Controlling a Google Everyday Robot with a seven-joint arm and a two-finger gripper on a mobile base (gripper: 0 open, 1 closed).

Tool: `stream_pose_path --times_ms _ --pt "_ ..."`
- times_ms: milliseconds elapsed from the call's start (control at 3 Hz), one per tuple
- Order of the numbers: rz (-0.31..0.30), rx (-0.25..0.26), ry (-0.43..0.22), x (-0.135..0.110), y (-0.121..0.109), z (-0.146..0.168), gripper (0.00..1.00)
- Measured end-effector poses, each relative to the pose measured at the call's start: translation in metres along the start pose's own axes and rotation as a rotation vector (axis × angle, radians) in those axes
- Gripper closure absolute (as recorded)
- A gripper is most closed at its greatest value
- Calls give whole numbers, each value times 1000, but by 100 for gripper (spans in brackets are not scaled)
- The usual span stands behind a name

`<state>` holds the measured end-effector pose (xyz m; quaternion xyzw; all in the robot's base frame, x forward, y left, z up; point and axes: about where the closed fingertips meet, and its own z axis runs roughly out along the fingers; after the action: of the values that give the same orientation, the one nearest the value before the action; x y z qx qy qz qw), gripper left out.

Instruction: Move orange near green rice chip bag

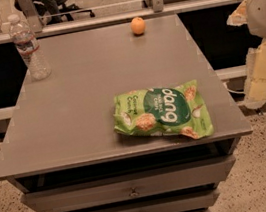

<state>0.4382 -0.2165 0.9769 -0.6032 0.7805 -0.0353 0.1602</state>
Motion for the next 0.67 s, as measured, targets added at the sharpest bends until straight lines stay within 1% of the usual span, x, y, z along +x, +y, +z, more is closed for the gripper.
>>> stream_pose_path --times_ms 333,667 --pt "0 0 0 0 0 0 0" --pt "-1 15 -24 -5 -9 7 0"
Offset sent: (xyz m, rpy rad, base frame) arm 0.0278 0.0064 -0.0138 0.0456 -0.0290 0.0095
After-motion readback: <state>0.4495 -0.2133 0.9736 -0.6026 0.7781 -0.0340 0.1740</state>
